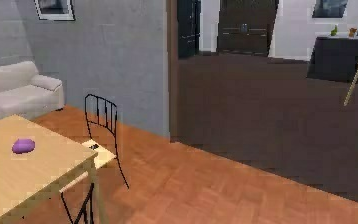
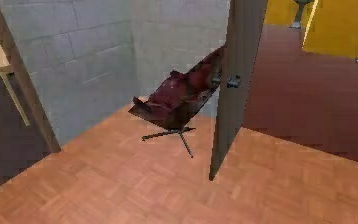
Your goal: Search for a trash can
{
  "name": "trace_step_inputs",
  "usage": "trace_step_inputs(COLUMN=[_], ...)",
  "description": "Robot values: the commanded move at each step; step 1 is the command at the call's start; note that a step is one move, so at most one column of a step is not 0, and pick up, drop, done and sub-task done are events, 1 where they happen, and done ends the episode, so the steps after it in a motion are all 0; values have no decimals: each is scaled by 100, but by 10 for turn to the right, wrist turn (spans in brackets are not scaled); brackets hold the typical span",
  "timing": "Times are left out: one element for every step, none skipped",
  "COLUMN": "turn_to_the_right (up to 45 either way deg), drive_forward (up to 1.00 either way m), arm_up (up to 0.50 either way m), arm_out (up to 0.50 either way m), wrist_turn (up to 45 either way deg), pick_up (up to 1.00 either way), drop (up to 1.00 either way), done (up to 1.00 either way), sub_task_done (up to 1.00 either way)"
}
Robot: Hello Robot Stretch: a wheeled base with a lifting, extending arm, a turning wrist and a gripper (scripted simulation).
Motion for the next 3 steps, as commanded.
trace_step_inputs(turn_to_the_right=[450, 450, 450], drive_forward=[0, 0, 0], arm_up=[0, 0, 0], arm_out=[0, 0, 0], wrist_turn=[0, 0, 0], pick_up=[0, 0, 0], drop=[0, 0, 0], done=[0, 0, 0], sub_task_done=[0, 0, 0])
